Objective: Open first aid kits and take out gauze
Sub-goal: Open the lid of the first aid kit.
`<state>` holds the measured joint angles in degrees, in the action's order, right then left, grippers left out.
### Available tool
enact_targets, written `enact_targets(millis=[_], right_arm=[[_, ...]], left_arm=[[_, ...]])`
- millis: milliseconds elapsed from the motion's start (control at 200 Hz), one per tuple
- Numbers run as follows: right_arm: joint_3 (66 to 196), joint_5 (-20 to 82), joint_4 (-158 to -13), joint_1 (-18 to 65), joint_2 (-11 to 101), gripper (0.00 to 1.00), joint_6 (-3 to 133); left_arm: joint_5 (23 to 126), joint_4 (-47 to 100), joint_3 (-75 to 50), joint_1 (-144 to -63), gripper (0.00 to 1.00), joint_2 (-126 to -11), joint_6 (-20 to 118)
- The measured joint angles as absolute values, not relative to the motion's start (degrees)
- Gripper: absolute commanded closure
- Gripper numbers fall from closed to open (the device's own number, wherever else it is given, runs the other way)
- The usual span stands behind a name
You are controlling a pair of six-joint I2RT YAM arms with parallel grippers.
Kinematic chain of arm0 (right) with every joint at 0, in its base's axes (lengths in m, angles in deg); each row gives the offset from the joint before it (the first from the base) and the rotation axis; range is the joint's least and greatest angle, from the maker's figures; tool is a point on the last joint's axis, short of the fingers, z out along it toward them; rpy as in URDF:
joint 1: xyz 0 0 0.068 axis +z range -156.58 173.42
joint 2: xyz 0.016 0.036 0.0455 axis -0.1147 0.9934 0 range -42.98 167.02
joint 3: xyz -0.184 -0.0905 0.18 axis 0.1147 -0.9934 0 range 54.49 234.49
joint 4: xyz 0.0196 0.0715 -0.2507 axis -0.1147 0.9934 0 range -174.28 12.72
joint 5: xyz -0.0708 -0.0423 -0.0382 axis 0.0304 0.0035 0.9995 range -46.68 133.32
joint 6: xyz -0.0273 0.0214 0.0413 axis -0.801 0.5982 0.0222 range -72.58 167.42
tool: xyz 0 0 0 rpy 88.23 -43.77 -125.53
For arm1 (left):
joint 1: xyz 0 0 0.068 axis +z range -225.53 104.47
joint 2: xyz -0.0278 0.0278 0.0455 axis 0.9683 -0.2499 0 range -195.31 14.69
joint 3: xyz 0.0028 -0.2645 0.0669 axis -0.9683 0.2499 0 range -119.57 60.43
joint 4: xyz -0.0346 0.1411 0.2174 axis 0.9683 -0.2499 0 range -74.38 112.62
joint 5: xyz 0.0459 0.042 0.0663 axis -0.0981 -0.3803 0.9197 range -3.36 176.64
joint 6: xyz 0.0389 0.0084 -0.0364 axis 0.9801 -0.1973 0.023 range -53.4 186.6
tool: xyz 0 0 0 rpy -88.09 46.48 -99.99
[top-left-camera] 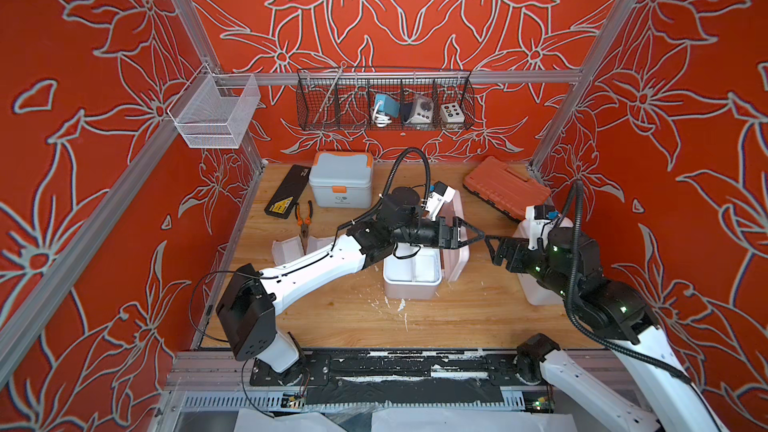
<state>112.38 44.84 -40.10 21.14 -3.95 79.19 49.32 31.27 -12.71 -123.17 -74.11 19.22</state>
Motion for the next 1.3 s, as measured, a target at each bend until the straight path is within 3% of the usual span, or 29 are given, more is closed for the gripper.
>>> enact_targets(millis=[585, 996, 1301], right_arm=[[112.62, 39.16, -43.2, 21.14, -0.13, 0.04, 78.69], [112.62, 34.24, -44.12, 21.14, 1.58, 0.04, 76.89], [112.73, 31.92, -45.48, 21.14, 2.61, 0.03, 76.46]], left_arm=[[52.36, 24.53, -11.51, -122.69, 0.02, -70.17, 26.06], [62.98, 19.55, 3.4, -115.54, 0.02, -54.15, 30.19], [72.73, 12.62, 9.19, -111.89, 0.02, -52.73, 34.54]])
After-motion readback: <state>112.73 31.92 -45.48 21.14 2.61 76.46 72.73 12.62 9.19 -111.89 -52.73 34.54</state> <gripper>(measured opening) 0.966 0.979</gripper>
